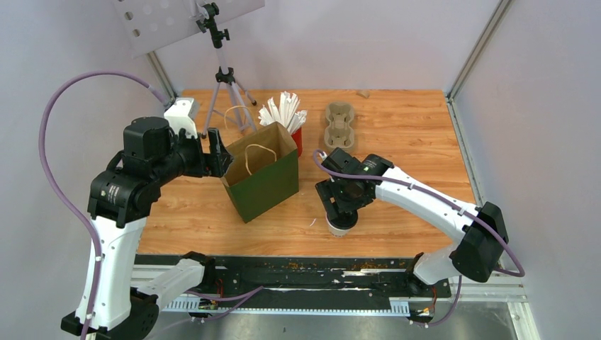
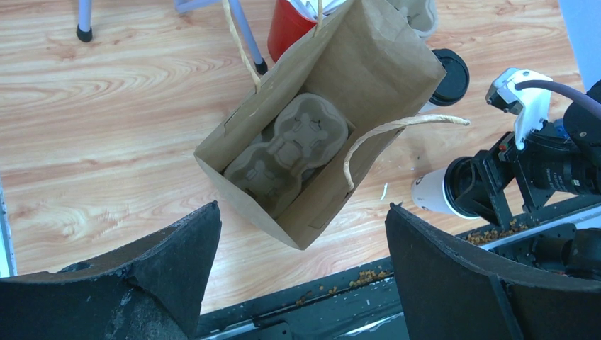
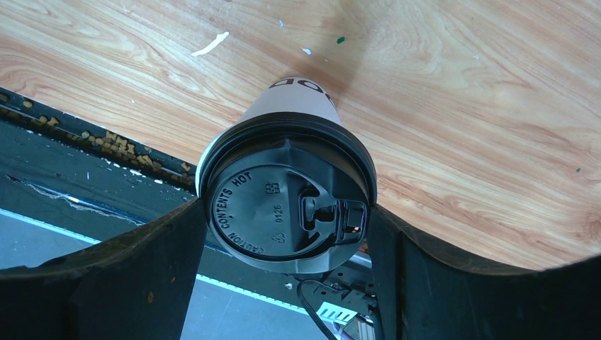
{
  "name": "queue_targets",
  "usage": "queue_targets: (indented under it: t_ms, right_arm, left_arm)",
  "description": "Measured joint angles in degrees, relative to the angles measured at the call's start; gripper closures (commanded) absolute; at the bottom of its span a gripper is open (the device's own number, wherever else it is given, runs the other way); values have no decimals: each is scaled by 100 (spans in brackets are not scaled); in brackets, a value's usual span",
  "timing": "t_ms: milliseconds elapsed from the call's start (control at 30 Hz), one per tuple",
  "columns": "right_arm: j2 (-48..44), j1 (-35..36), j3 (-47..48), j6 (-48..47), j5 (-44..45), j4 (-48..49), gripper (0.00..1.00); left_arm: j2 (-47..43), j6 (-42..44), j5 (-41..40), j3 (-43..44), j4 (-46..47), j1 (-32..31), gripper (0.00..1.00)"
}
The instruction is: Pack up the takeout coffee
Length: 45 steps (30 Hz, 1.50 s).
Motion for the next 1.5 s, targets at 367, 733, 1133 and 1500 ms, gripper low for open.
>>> queue_targets:
  t_ms: [367, 733, 1133, 1500]
  right_arm:
    - [0, 15, 44, 2, -4, -24, 19]
    - [4, 24, 42, 7, -92, -2, 15]
    - [83, 24, 219, 7, -96, -131, 11]
    - [-439, -87, 448, 109, -122, -234, 26]
  left_arm:
    - [-31, 0, 0, -20, -4, 0, 7]
    - [-70, 0, 0, -20, -26, 0, 7]
    - [79, 140, -2, 195, -308, 0, 8]
    - [450, 166, 957, 557, -378, -28, 21]
